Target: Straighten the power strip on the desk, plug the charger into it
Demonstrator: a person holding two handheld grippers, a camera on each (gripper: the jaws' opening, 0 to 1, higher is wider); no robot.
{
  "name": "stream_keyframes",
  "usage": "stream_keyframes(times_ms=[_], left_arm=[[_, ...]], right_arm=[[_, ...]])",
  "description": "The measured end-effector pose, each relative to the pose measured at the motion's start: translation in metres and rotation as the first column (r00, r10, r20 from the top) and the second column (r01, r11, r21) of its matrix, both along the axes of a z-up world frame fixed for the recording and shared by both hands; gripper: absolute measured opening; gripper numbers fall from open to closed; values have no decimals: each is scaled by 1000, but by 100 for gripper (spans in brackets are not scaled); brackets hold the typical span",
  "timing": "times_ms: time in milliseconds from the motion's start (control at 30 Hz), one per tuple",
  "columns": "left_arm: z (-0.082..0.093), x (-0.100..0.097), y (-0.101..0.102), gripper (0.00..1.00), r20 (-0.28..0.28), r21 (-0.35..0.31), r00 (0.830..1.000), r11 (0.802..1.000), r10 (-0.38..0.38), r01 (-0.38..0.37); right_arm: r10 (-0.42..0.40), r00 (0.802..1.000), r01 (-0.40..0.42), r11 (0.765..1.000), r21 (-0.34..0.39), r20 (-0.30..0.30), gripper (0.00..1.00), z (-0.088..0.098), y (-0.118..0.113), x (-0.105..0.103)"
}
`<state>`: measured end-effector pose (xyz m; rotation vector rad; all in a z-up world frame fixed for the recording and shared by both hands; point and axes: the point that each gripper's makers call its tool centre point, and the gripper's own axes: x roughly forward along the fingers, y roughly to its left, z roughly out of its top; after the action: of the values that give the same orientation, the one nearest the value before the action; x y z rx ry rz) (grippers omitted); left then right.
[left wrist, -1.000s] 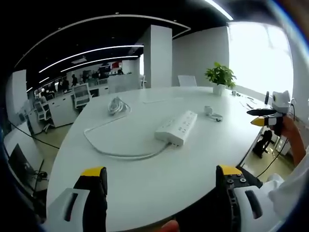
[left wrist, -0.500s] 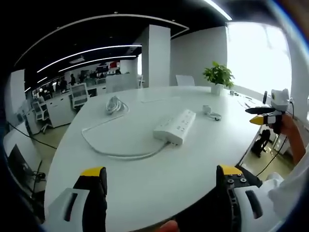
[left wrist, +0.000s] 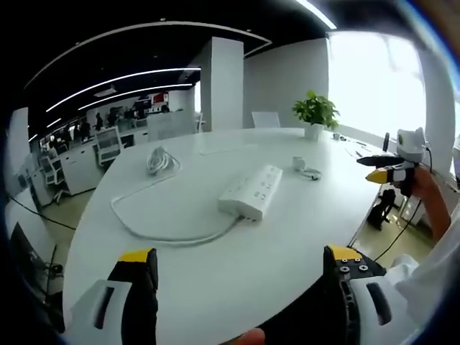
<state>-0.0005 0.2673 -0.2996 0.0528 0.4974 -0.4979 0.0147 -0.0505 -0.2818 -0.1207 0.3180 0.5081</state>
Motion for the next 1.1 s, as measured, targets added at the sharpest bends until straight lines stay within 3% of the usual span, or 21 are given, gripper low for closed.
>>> stream_keyframes(times_ms=[267, 400, 433, 600, 800, 933, 1100], left_arm=[[-5, 11, -9, 96, -2, 11, 1000, 1000, -29, 29], [-11, 21, -17, 96, -10, 27, 998, 997, -66, 66], [-12, 24, -20, 96, -11, 34, 997, 996, -76, 77], [-10, 47, -38, 96, -3, 45, 990, 989, -144, 144], [-9, 84, -69, 96, -13, 77, 968, 965, -251, 251], [-14, 104, -83, 96, -27, 98, 958, 953, -285, 286], [-18, 113, -90, 96, -39, 106, 953, 947, -301, 303]], right_arm=[[1, 1000, -1, 999, -53, -4, 79, -1, 2, 2], [-42, 999, 42, 998, -56, -5, 97, -2, -3, 6], [-7, 1000, 6, 998, -57, -15, 96, -3, 1, 4], [-15, 999, 13, 997, -80, -30, 97, -6, 1, 6], [-11, 1000, 10, 997, -79, -21, 97, -4, 2, 8], [-17, 999, 15, 996, -85, -28, 97, -8, 1, 10], [-20, 999, 17, 997, -76, -35, 97, -11, 0, 11]])
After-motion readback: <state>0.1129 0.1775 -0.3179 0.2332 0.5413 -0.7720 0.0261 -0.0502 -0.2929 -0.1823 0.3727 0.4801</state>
